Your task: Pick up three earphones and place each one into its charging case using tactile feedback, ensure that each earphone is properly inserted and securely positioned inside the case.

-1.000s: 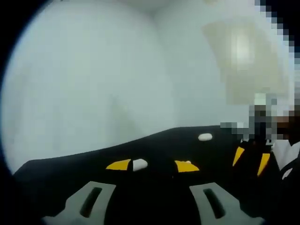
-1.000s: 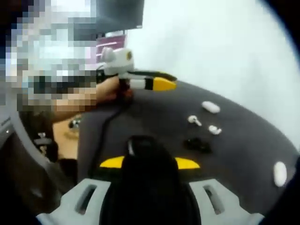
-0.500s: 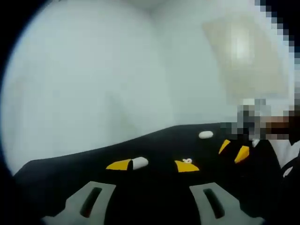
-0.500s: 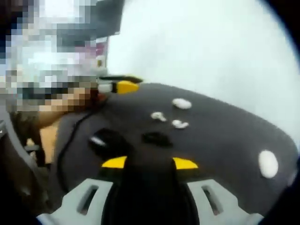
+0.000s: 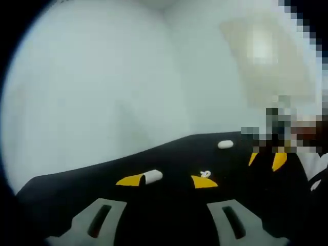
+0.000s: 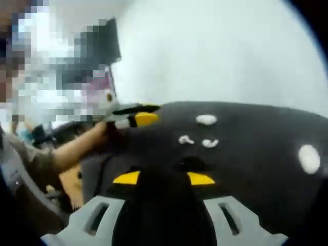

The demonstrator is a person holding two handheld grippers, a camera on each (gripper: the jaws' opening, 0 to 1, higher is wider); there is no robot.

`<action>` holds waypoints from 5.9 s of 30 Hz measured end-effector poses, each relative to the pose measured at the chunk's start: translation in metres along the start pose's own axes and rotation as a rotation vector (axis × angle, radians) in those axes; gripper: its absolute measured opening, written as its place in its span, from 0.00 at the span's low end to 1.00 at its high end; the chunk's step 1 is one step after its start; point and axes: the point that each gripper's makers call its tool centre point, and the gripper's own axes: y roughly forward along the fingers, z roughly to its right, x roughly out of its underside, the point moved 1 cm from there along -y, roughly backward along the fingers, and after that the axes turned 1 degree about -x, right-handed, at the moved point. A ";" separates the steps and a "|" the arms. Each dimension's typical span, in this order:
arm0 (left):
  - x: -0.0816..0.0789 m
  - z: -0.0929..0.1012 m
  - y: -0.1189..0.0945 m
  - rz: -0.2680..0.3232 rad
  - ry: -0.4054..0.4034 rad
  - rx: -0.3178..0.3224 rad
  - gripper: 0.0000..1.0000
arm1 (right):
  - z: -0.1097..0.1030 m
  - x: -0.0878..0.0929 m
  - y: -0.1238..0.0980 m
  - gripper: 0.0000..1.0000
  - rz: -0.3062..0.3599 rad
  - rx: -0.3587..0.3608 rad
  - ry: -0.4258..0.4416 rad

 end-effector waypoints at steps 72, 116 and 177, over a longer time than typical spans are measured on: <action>0.002 0.009 0.001 -0.019 0.034 0.030 0.31 | -0.024 0.000 -0.003 0.24 0.093 -0.342 -0.538; -0.023 0.115 -0.025 0.055 -0.156 0.636 0.27 | -0.013 0.019 0.011 0.18 -0.057 -0.386 -0.211; 0.020 0.167 -0.027 -0.192 -0.086 0.784 0.17 | -0.025 0.023 0.009 0.18 -0.005 -0.383 -0.427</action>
